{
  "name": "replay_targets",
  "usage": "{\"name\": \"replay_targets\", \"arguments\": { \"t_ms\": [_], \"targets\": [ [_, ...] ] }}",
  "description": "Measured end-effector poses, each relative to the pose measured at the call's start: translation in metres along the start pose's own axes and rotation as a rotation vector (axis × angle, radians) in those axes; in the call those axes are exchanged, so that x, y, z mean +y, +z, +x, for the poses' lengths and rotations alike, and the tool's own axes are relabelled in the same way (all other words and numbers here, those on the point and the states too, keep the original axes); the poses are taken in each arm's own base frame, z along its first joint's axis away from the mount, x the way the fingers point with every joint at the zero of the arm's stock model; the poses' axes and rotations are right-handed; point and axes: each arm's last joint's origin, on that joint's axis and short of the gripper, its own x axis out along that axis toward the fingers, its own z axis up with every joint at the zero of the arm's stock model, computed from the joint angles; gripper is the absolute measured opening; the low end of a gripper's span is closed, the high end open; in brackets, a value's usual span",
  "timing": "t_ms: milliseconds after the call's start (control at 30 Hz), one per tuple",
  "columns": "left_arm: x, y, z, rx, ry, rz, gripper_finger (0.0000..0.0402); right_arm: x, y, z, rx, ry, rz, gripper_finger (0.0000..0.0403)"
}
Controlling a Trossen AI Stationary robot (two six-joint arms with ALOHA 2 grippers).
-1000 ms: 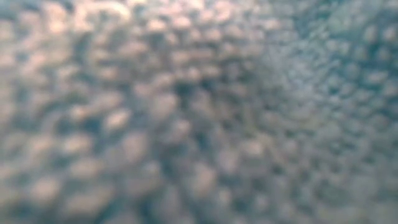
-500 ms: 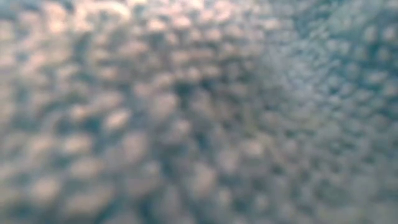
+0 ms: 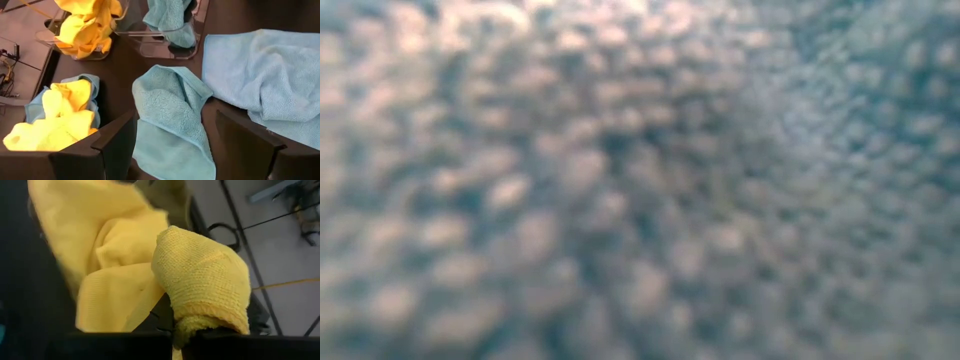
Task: Sort microfiber towel by color & place in baskets
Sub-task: Put the yellow microfiber cloth into the top transparent bin
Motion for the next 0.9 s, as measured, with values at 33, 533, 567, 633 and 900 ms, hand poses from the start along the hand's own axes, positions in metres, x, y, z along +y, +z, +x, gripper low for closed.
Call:
{"name": "replay_targets", "arguments": {
  "t_ms": [33, 533, 567, 633, 900],
  "targets": [
    [0.0, -0.001, 0.001, 0.001, 0.0, 0.001, 0.0274, 0.001, 0.001, 0.002, 0.016, 0.02, 0.001, 0.0],
    [0.001, -0.014, 0.028, -0.035, -0.065, -0.061, 0.0274, 0.017, 0.007, 0.035, 0.182, 0.176, 0.047, 0.0],
    [0.002, -0.016, 0.032, -0.037, -0.067, -0.068, 0.0274, 0.019, 0.006, 0.04, 0.194, 0.178, 0.044, 0.0],
    [0.004, -0.02, 0.038, -0.038, -0.077, -0.08, 0.0274, 0.024, 0.002, 0.05, 0.221, 0.18, 0.037, 0.0001],
    [0.013, -0.021, 0.061, -0.024, -0.088, -0.094, 0.0274, 0.041, -0.014, 0.088, 0.332, 0.208, 0.02, 0.0007]
  ]
}}
